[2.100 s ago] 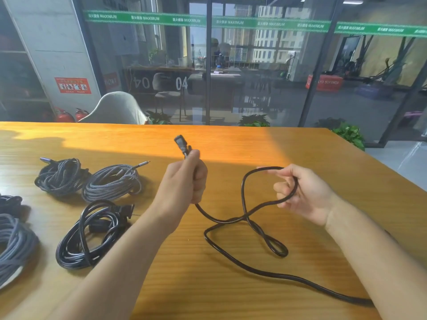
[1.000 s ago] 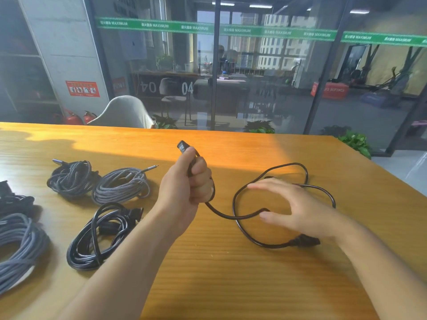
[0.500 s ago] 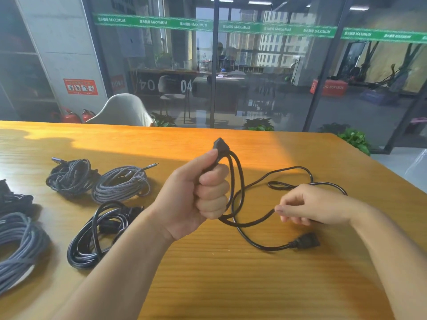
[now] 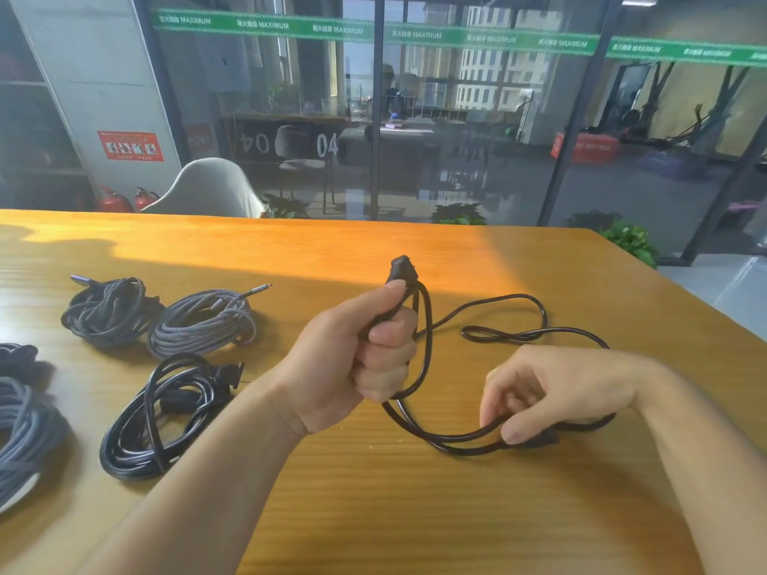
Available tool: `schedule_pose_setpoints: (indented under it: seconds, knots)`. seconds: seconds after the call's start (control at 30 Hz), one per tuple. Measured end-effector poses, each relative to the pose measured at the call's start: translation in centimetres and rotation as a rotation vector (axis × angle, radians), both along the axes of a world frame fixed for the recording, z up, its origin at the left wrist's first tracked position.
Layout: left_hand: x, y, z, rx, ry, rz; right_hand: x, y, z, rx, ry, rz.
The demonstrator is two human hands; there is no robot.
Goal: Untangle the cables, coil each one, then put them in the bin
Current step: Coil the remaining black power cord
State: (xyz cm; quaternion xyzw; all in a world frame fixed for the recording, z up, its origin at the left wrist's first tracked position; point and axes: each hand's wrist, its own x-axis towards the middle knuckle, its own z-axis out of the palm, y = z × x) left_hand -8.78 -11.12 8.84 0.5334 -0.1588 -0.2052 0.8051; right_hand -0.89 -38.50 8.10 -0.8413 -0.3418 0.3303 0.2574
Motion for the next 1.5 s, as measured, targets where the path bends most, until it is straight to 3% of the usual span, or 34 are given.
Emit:
schedule_pose_setpoints:
  seconds: [0.17,0.33,0.47,0.57,0.67,0.77,0.87,0.93,1.07,1.2,1.3,1.4,1.5]
  knots:
    - [0.0,0.3,0.2,-0.025,-0.010,0.030,0.1,-0.8,-0.2,-0.086,-0.190,-0.087]
    - [-0.1,0.3,0.1,-0.019,-0.006,0.005,-0.2,0.6,-0.4,-0.032,-0.332,-0.361]
    - [-0.1,-0.3,-0.2,0.082,-0.024,-0.039,-0.2,1.6,-0.4,-0.243,-0.668,-0.556]
    - [-0.4,-1.5,-0.5,0.222,-0.099,-0.072,-0.7,2.8,-0.3,-0.122,-0.867,-0.656]
    - [-0.5,-2.4,-0.9,0.400,-0.180,-0.050,-1.1,4.0,-0.3,0.169,-0.808,-0.706]
    - [-0.4,-3.0,-1.3,0.574,-0.235,0.040,-1.3,4.7,-0.3,0.445,-0.578,-0.736]
    - [0.0,-3.2,-1.7,0.603,-0.215,0.179,-2.0,5.2,0.2,0.690,-0.264,-0.732]
    - [0.4,-3.2,-1.9,0.583,-0.206,0.242,-2.5,5.6,0.4,0.788,-0.166,-0.698]
    - [0.7,-3.4,-2.4,0.571,-0.218,0.319,-3.2,6.1,0.2,0.794,-0.273,-0.660]
    - [0.6,-4.2,-2.3,0.547,-0.219,0.407,-4.2,6.9,-0.8,0.736,-0.645,-0.552]
    - [0.5,-4.6,-2.4,0.511,-0.239,0.467,-5.2,8.1,-1.2,0.693,-0.776,-0.409]
    - [0.6,-4.4,-2.3,0.452,-0.228,0.550,-5.3,8.4,-1.5,0.587,-0.717,-0.296]
    - [0.8,-4.0,-2.1,0.401,-0.213,0.633,-5.2,8.1,-1.1,0.655,-0.567,-0.288]
